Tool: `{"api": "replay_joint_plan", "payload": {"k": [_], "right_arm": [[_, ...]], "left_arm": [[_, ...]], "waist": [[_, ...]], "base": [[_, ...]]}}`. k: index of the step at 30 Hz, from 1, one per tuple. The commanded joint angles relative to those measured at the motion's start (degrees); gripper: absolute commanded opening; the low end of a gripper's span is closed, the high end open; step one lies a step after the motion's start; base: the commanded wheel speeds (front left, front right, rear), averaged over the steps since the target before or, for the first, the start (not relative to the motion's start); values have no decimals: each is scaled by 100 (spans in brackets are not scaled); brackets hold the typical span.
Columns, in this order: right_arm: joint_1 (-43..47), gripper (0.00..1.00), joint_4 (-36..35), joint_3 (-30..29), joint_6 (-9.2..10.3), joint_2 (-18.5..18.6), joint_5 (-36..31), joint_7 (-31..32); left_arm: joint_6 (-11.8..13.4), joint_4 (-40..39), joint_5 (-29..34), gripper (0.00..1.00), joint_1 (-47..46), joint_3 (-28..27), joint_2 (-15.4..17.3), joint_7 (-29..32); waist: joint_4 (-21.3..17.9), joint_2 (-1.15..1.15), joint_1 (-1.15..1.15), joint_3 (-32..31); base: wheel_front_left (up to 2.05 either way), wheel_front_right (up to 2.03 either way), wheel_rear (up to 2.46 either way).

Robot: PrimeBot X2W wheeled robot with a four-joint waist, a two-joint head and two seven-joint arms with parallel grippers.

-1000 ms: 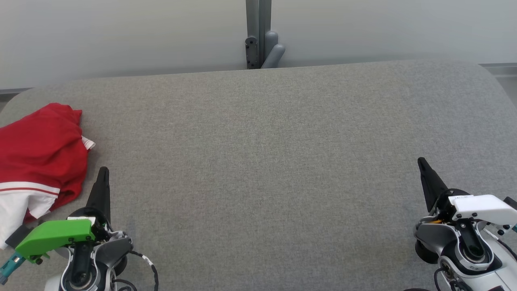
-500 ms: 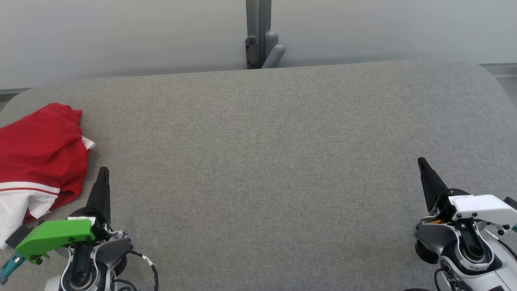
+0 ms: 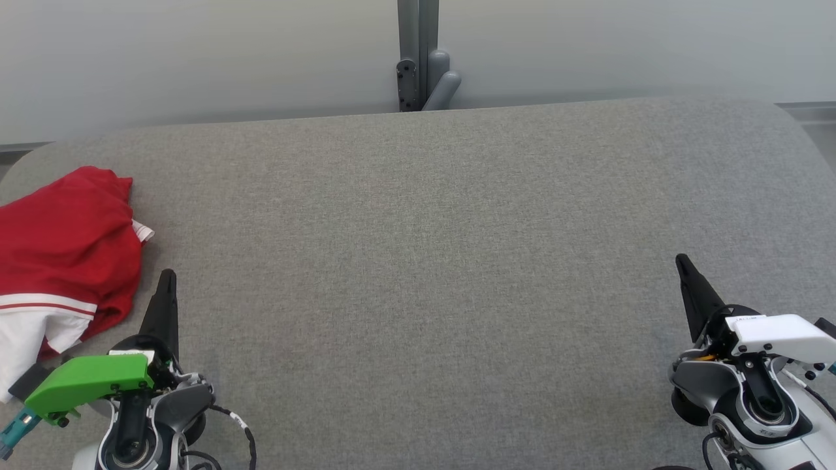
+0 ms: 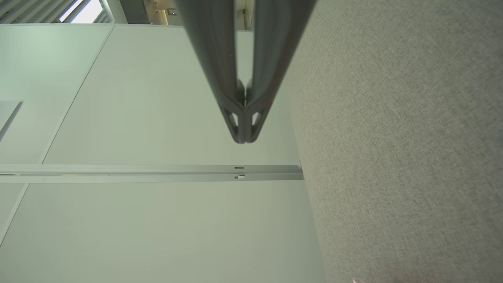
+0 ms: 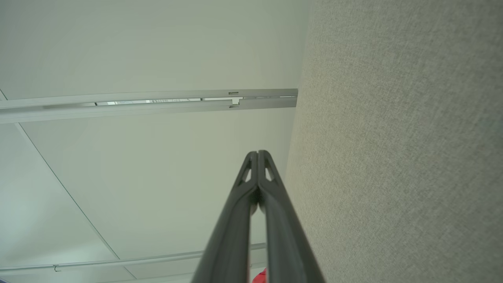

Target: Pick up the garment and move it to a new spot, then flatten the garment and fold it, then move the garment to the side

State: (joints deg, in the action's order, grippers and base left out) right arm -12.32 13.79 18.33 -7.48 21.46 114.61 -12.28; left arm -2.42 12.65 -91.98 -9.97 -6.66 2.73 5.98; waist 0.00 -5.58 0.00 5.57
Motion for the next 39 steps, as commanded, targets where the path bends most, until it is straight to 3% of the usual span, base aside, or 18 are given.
{"api": "replay_joint_plan", "payload": {"k": [1, 16, 17, 28, 39], "right_arm": [[-23, 0, -19, 10, -2, 33, 20, -23], [-23, 0, -19, 11, -2, 33, 20, -25], [0, 100, 1, 1, 0, 1, 1, 0], [184, 100, 75, -34, 1, -189, -363, -26], [244, 100, 79, -295, 0, -342, -1796, -65]], "left_arm": [[13, -27, 4, 0, -17, 1, 30, 13], [13, -27, 4, 0, -17, 2, 30, 13], [-1, 3, 0, 100, 1, 0, 0, -1], [-50, 190, 225, 100, 148, 112, -11, -201], [-123, 224, 1361, 100, 179, 185, -10, -491]], "waist": [[0, 0, 0, 0], [0, 0, 0, 0], [0, 0, 0, 0], [0, 10, 0, 1], [0, 0, 0, 32]], "base": [[0, 0, 0], [0, 0, 0], [0, 0, 0], [0, 0, 0], [0, 0, 0]]}}
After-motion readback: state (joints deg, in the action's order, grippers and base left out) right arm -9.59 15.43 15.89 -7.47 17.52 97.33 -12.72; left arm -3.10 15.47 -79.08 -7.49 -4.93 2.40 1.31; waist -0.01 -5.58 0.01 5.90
